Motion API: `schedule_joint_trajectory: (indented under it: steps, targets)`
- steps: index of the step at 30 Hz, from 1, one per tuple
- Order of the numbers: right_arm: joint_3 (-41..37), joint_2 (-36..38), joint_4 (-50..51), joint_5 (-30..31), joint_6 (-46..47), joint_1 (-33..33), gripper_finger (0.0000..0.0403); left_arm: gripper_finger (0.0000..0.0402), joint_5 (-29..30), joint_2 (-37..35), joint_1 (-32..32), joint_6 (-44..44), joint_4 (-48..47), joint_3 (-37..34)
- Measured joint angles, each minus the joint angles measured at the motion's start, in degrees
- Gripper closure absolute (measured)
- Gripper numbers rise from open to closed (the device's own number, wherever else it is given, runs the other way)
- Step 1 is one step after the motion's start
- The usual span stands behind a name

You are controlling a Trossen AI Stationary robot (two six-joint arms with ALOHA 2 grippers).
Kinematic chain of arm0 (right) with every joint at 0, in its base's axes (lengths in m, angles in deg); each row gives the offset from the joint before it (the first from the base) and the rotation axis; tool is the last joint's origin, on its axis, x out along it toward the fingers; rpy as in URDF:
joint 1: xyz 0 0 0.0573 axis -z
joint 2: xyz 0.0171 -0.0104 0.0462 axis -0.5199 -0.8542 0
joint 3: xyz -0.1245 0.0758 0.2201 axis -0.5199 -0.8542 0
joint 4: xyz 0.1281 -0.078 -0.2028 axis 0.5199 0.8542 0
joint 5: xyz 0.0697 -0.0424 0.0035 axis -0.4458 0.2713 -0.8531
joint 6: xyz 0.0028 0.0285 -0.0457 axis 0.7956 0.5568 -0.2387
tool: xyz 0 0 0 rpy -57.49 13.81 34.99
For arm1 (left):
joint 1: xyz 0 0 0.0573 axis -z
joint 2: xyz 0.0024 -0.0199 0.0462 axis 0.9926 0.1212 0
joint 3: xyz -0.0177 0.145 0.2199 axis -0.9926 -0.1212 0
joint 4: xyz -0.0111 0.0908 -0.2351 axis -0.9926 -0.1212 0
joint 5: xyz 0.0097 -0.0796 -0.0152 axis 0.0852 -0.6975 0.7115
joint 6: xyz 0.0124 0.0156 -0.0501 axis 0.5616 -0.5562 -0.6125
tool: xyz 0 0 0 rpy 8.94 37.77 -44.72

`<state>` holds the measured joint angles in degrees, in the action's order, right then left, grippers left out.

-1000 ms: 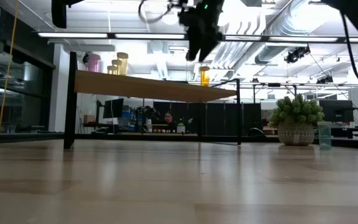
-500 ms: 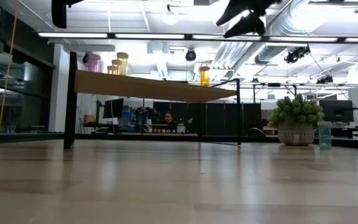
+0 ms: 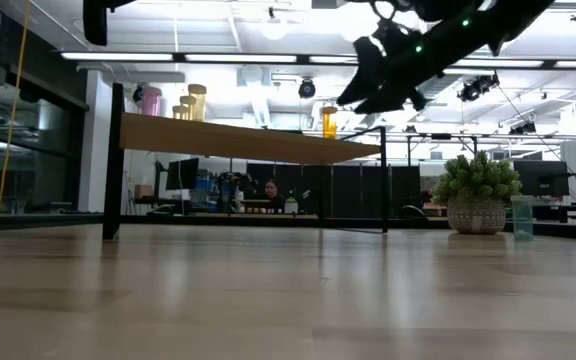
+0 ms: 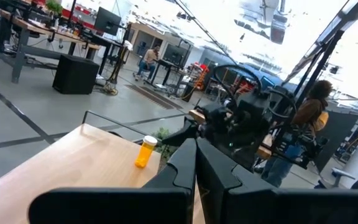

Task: Pick and place medicine bottles onto shelf by color
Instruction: Put the top right orange pill bottle on the shelf

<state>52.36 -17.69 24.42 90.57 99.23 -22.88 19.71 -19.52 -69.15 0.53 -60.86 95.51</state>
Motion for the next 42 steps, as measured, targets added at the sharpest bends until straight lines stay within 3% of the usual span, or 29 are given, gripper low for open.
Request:
schedule_joint_trajectory:
  steps: [4,10,15,22,37,42]
  targets:
    - [2.39,-4.92,-0.08,-1.67,-4.13,0.12,0.0164,0.0402,0.02,0.13,0.00,0.00,-0.03,0.00]
    - [5.93,-9.27,-0.08,6.61,-2.73,0.54,0.0164,0.0401,-0.35,0.24,0.00,0.00,-0.05,0.00]
    - [7.39,-10.81,-0.05,2.27,-2.26,2.09,0.0164,0.0401,-0.44,0.24,0.00,0.00,-0.15,0.00]
    - [7.42,-11.44,0.00,1.88,3.76,3.65,0.0167,0.0401,-0.46,0.24,0.00,0.02,-0.47,0.00]
    - [7.42,-11.44,-0.05,0.64,4.54,3.67,0.0267,0.0401,-0.50,0.24,0.02,0.00,-0.45,0.00]
    - [7.42,-11.44,-0.09,0.61,4.49,3.67,0.0294,0.0401,-3.08,0.24,0.02,-0.11,0.71,0.00]
